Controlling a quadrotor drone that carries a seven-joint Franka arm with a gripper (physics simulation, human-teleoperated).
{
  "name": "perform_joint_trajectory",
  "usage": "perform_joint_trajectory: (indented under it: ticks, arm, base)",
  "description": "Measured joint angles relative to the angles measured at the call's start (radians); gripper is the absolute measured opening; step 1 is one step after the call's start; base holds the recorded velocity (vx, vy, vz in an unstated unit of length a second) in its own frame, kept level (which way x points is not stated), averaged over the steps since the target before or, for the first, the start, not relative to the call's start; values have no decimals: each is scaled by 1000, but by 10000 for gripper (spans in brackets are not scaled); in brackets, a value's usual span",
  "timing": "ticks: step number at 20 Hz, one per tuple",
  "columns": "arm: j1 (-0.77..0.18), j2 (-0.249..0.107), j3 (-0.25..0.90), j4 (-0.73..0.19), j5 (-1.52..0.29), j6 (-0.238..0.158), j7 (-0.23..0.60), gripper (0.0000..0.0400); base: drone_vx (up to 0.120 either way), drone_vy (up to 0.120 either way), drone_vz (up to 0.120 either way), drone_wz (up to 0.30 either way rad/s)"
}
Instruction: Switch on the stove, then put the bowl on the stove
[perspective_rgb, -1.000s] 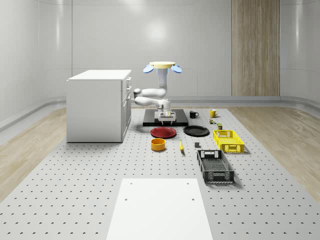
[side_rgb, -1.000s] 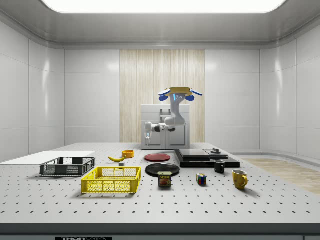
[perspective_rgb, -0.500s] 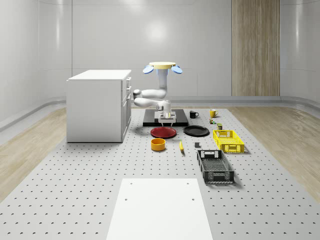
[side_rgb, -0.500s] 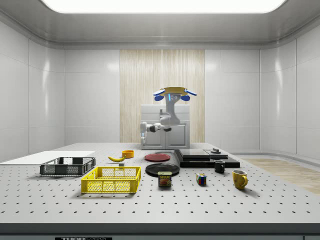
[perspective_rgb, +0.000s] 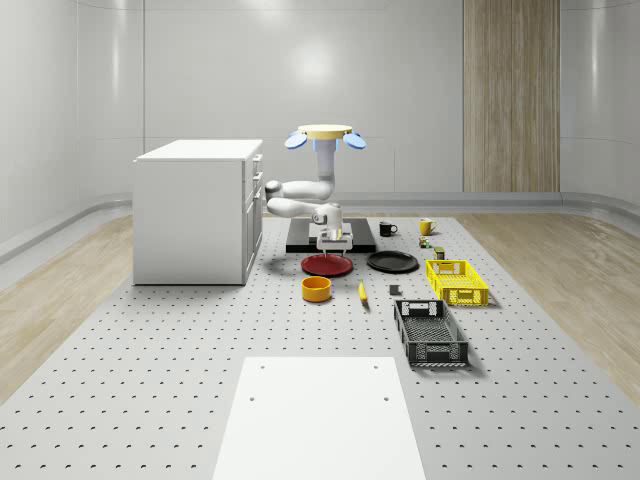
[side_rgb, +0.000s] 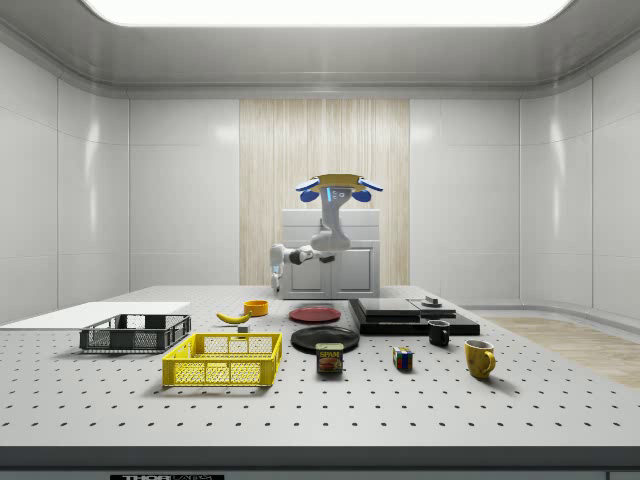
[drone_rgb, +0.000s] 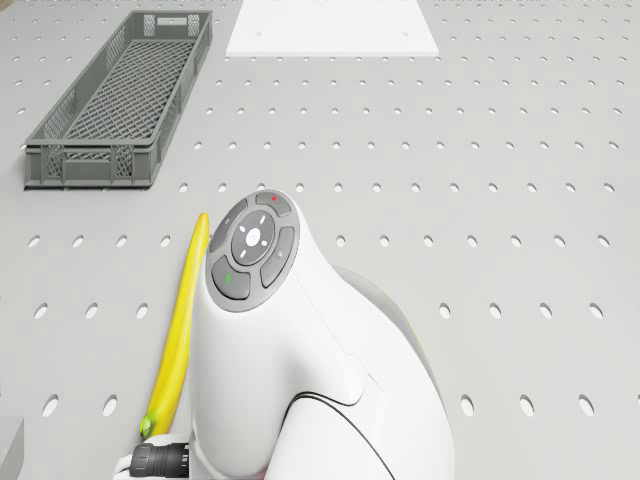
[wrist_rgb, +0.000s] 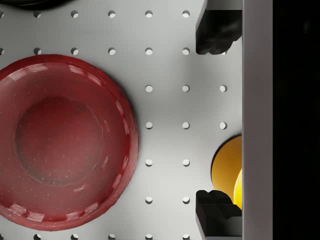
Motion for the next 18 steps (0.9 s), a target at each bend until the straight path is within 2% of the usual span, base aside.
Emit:
perform_joint_trajectory:
  ticks: [7, 10, 14, 16, 18]
  arm:
    - [-1, -3, 0, 0, 1, 2, 1, 400]
    - [-1, -4, 0, 0, 2, 3, 1, 400]
    - [-2, -5, 0, 0, 2, 5, 1, 400]
    - [-2, -6, 1, 0, 2, 5, 1, 400]
    - [-2, -6, 1, 0, 3, 6, 2, 400]
  base:
    - [120, 0, 0, 0]
    - [120, 0, -120, 0]
    - [120, 0, 0, 0]
    - [120, 0, -120, 0]
    - [120, 0, 0, 0]
